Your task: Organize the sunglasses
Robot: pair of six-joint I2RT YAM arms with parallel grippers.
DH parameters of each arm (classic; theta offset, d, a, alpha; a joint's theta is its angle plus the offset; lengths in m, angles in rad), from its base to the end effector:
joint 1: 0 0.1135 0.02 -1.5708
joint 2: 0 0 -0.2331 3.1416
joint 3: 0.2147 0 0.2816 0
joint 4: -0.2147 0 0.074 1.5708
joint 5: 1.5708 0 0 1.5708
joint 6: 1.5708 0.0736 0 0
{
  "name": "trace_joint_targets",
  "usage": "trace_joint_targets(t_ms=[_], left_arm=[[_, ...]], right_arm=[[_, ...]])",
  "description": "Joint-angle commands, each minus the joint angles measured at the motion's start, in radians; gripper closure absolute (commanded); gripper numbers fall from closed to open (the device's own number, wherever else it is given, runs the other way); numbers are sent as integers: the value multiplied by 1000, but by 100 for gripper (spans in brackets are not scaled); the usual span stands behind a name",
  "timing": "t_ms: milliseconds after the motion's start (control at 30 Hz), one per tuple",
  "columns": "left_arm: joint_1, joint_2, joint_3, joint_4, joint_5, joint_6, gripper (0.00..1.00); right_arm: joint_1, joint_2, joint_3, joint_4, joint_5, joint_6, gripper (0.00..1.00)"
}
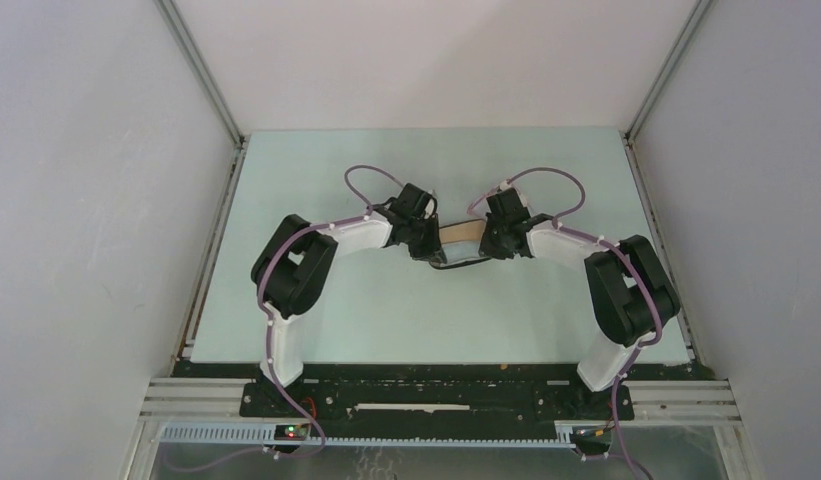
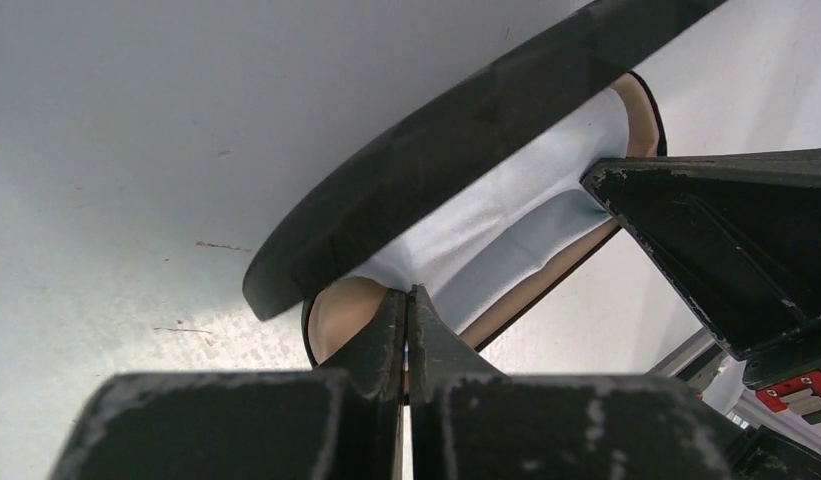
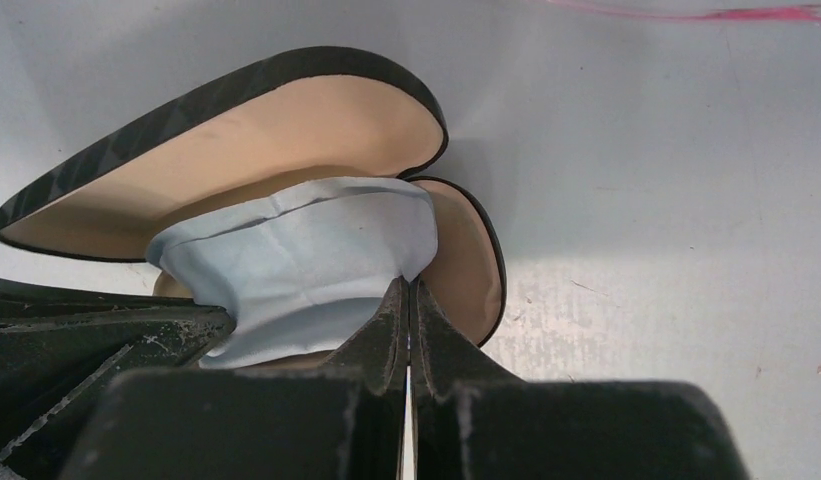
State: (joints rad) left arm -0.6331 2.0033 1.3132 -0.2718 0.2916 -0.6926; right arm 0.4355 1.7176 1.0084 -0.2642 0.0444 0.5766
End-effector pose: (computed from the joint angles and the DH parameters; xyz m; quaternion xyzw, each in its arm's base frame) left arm 0.3508 -0.2837 0.0777 0.0155 0.9448 -0.2918 0.1485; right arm 0.3504 0.1594 0.0885 0.0739 0.9526 0.1240 0.2676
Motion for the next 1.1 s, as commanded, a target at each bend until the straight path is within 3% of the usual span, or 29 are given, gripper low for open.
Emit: trace_joint_targets(t_ms=[0,1067], left_arm=[[-7,13,4,10,-17,37,100],[-36,-85,-98,-53,-104,79,100]], right_arm=[[-7,7,-16,19,35,-16,100],[8,-42,-67,10,91,-13,100]])
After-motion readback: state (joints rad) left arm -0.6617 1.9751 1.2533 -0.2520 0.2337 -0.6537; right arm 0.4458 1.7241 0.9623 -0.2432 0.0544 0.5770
